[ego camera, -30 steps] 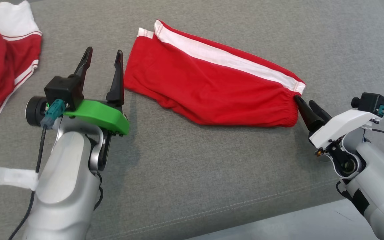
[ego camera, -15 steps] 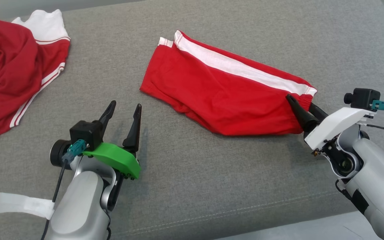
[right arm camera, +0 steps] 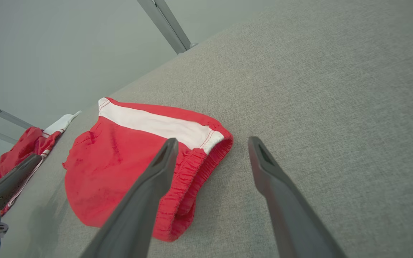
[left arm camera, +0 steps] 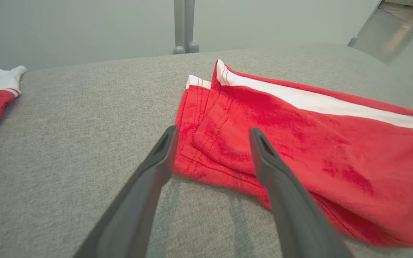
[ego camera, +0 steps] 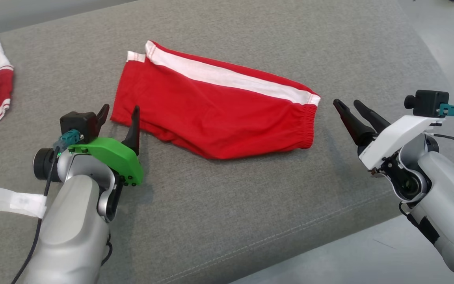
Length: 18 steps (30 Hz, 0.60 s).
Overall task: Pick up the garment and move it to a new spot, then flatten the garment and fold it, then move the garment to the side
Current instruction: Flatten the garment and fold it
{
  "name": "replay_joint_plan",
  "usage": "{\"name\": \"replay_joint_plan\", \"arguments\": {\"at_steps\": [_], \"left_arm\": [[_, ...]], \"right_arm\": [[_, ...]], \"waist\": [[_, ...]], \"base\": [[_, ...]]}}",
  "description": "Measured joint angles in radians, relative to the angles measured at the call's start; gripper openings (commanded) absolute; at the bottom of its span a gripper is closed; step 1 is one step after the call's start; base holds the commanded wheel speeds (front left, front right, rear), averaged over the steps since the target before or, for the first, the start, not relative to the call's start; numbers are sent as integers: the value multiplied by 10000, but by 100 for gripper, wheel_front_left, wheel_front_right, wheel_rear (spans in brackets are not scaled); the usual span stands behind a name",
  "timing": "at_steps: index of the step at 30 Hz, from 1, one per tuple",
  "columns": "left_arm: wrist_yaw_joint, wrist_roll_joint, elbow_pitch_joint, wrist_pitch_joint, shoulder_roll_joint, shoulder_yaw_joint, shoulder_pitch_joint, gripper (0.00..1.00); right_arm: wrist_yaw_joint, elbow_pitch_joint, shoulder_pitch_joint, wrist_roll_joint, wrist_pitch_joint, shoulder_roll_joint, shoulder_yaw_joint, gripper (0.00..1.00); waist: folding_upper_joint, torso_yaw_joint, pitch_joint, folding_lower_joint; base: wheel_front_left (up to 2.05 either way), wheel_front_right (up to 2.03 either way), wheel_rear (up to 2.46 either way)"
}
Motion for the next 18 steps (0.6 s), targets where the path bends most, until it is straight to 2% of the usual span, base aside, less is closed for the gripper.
{"name": "replay_joint_plan", "arguments": {"at_steps": [11, 14, 18], "left_arm": [[477, -109, 1250, 821, 359, 477, -841, 100], [531, -109, 1584, 1005, 343, 439, -1059, 100], [876, -104, 1912, 1074, 370, 523, -1171, 100]], "right_arm": [[0, -520, -148, 0, -109, -46, -29, 100], [-2, -533, -147, 0, -228, -171, -123, 100], [0, -543, -142, 0, -324, -203, -188, 100]], "waist": [[0, -1187, 337, 0], [0, -1352, 481, 0], [0, -1434, 592, 0]], "base": [[0, 0, 0], [0, 0, 0], [0, 0, 0]]}}
